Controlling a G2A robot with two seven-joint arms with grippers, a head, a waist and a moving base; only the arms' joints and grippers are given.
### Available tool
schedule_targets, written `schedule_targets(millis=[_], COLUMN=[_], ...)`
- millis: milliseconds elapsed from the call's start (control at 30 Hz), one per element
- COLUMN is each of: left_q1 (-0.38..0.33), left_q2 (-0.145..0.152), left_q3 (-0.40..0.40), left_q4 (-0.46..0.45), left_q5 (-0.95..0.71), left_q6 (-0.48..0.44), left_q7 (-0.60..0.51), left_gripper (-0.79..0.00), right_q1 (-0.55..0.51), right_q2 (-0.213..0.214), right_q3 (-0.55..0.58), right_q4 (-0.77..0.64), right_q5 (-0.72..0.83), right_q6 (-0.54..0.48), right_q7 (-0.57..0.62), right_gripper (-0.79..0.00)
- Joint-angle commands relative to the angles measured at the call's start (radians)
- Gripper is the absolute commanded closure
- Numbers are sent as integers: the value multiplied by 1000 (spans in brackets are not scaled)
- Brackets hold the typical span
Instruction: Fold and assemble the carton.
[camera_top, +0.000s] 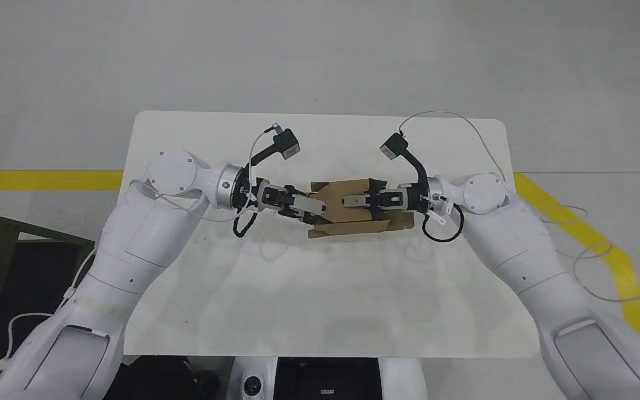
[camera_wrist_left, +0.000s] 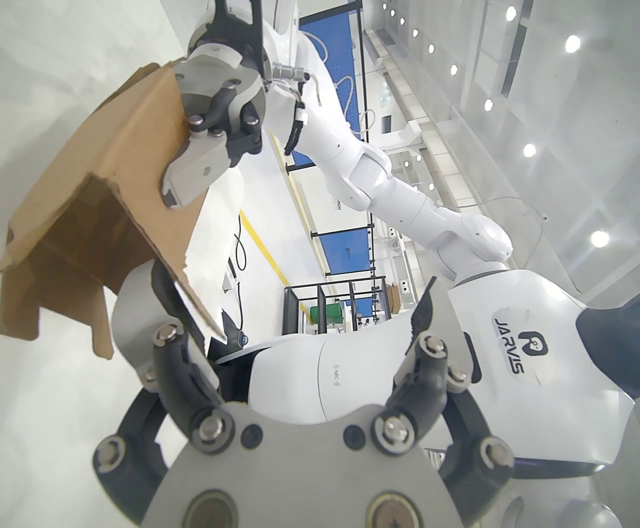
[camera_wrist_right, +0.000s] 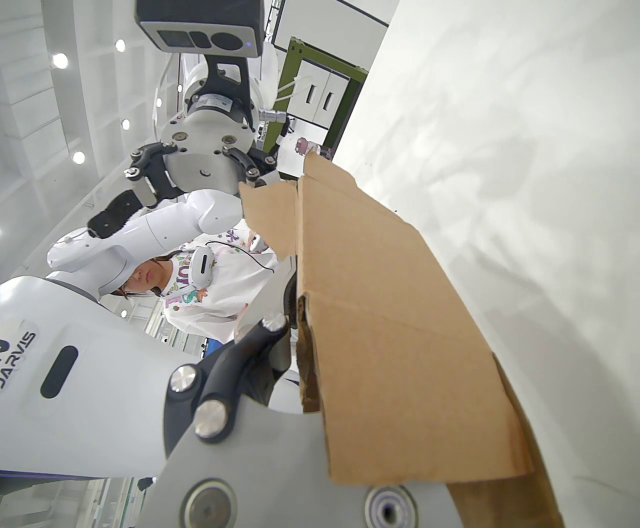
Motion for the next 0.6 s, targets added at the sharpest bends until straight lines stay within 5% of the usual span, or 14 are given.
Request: schedule_targets(millis=[0, 567], left_q1=[4, -39], left_q2=[-1, -27], left_q3=[-1, 49], left_q4=[-9, 5], left_q5=[-5, 17], left_q6=[1, 1], left_q7=[9, 47], left_gripper=[-785, -785], right_q1=[1, -3], right_q2=[-4, -22], right_q3=[-2, 10], right_q4=[0, -9], right_q5=[-3, -19], right_q6=[1, 10], right_q7=[-4, -11], right_gripper=[0, 0])
